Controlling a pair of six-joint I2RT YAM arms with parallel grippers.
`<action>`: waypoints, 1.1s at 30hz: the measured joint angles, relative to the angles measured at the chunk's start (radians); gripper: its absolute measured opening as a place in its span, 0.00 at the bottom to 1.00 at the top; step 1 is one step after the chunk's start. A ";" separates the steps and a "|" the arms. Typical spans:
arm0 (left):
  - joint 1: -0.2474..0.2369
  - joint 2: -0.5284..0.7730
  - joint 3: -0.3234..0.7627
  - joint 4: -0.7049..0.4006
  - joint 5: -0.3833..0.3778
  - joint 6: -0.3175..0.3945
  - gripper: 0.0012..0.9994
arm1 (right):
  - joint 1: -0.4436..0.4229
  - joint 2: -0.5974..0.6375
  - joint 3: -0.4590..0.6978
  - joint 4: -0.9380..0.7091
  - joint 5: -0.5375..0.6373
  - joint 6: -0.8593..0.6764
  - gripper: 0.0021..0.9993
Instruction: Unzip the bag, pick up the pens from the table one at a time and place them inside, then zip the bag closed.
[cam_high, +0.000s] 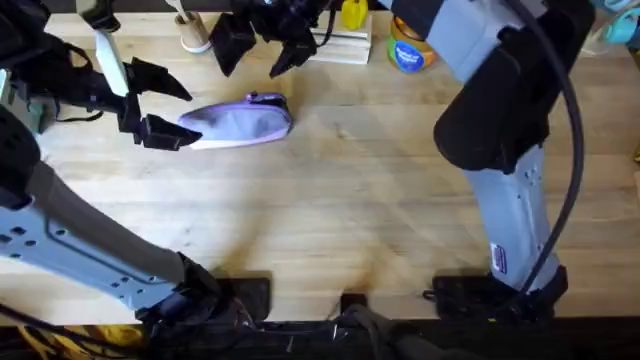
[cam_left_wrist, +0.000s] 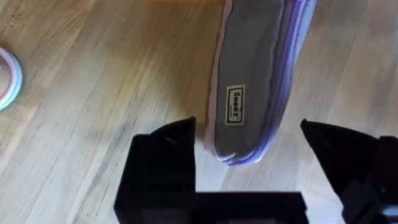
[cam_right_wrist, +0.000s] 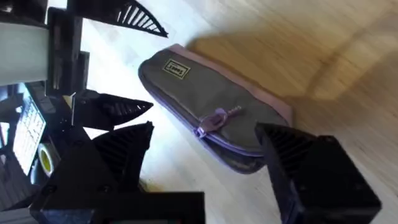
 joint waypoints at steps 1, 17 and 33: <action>0.001 0.000 0.001 -0.008 0.002 0.000 0.99 | 0.005 0.000 0.000 0.001 0.000 0.004 1.00; 0.003 0.000 0.238 -0.131 0.002 0.001 0.99 | 0.068 0.006 0.000 -0.029 0.098 0.103 1.00; 0.003 0.000 0.238 -0.135 0.002 0.003 0.99 | 0.078 0.076 0.000 -0.024 0.097 0.112 0.86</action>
